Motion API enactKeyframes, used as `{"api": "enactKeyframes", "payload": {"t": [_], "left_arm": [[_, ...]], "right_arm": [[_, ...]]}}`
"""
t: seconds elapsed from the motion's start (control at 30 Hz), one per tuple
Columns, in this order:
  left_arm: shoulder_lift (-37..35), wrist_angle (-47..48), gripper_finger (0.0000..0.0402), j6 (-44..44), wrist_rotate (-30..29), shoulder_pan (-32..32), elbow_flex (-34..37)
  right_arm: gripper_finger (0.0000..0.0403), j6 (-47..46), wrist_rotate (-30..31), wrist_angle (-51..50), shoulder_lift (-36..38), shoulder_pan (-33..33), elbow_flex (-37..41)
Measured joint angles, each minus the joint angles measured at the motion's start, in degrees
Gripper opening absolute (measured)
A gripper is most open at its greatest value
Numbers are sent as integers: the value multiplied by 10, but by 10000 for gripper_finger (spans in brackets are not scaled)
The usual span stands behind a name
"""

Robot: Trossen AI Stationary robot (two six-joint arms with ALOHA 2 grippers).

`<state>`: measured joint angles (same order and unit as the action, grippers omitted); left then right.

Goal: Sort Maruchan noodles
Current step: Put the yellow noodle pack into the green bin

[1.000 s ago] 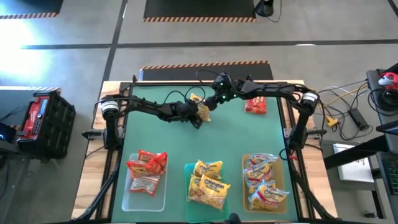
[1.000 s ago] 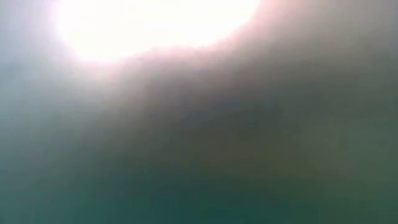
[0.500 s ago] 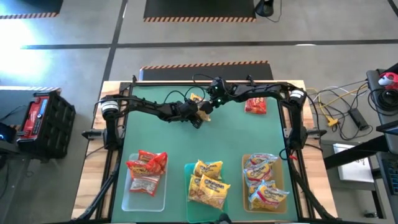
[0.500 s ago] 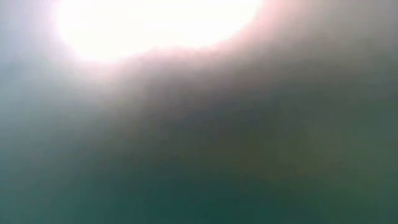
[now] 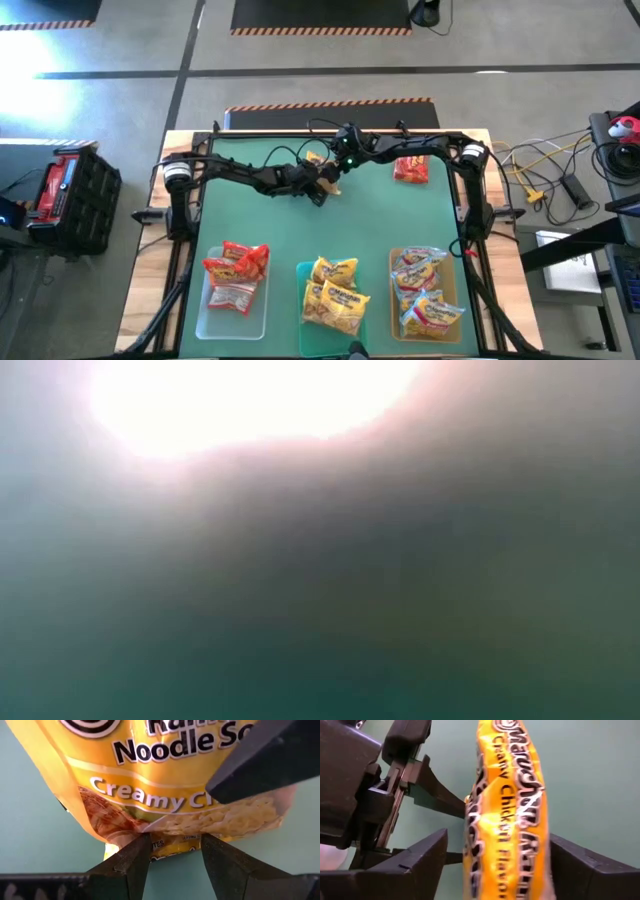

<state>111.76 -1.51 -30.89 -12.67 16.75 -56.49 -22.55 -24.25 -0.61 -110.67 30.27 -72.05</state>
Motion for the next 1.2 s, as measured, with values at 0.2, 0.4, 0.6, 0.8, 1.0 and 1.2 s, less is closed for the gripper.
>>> {"api": "enactKeyframes", "payload": {"t": [0.2, 0.4, 0.6, 0.8, 1.0, 1.2], "left_arm": [[-2, -1, 162, -6, -8, -1, 0], [-8, -2, 162, -54, -9, -1, 0], [-41, 14, 162, -92, 1, -3, 4], [-82, 83, 162, -98, -13, -4, 2], [-117, 151, 162, -188, -14, -8, 2], [-159, 215, 162, -300, -13, -24, 2]], "right_arm": [[210, 3, -1, 0, 0, 0, 0], [148, 4, -1, -8, 0, 1, 0], [132, 22, -5, -33, 7, 2, 1], [131, 53, -3, -81, 30, 9, 2], [131, 67, -16, -156, 67, 12, 2], [130, 93, -42, -228, 117, 1, 2]]}}
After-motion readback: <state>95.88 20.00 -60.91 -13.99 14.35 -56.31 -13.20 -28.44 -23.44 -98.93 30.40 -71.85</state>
